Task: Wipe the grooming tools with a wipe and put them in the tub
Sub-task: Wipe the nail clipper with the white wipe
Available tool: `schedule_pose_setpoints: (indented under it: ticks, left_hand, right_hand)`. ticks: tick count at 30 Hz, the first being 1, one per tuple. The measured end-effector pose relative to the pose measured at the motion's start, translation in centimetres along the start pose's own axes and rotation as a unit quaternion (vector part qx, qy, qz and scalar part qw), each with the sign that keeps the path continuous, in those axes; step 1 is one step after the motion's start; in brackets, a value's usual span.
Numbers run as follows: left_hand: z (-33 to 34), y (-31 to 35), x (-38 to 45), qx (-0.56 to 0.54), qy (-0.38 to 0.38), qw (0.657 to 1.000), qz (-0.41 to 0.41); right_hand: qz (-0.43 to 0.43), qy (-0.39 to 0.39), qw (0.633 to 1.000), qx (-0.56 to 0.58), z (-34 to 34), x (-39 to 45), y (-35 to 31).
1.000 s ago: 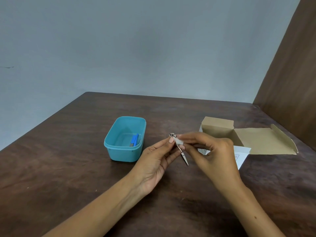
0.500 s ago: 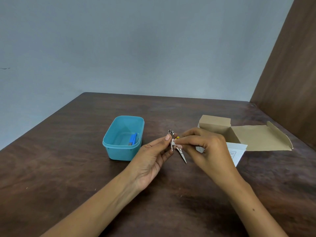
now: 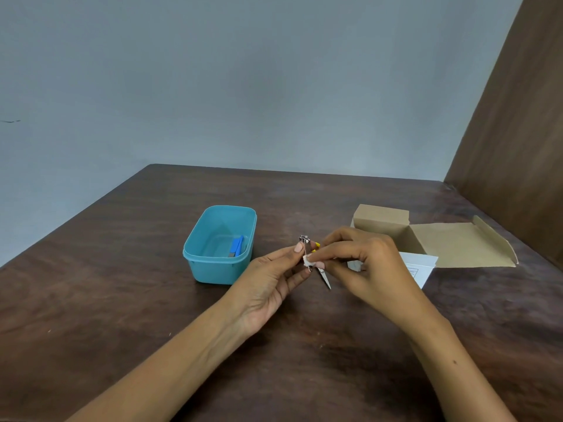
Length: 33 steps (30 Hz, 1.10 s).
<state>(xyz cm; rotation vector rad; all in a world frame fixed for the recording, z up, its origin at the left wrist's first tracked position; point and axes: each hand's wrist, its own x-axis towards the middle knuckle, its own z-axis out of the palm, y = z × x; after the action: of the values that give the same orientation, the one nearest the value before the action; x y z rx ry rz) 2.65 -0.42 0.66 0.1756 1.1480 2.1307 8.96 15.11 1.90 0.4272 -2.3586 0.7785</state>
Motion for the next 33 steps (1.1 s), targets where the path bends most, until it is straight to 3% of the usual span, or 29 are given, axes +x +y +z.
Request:
schedule_pose_setpoints:
  ticks: [3, 7, 20, 28, 33]
  left_hand:
    - [0.1, 0.0, -0.1, -0.005, -0.007, 1.0, -0.006]
    - [0.3, 0.0, -0.1, -0.009, -0.01, 1.0, -0.003]
    - [0.2, 0.4, -0.2, -0.035, 0.002, 0.999, -0.007]
    - [0.2, 0.2, -0.2, 0.018, -0.023, 0.999, -0.017]
    - [0.1, 0.4, -0.3, 0.001, -0.003, 1.0, -0.011]
  right_hand:
    - [0.004, -0.001, 1.0, -0.014, 0.1, 0.0, 0.1]
    - [0.02, 0.078, 0.996, -0.034, 0.8, 0.2, -0.1]
    - [-0.003, -0.022, 1.0, 0.001, 0.0, 0.0, 0.2]
    - [0.013, 0.104, 0.992, -0.063, 1.0, 0.0, -0.2]
    - [-0.017, 0.026, 0.998, -0.05, 0.8, 0.0, 0.0]
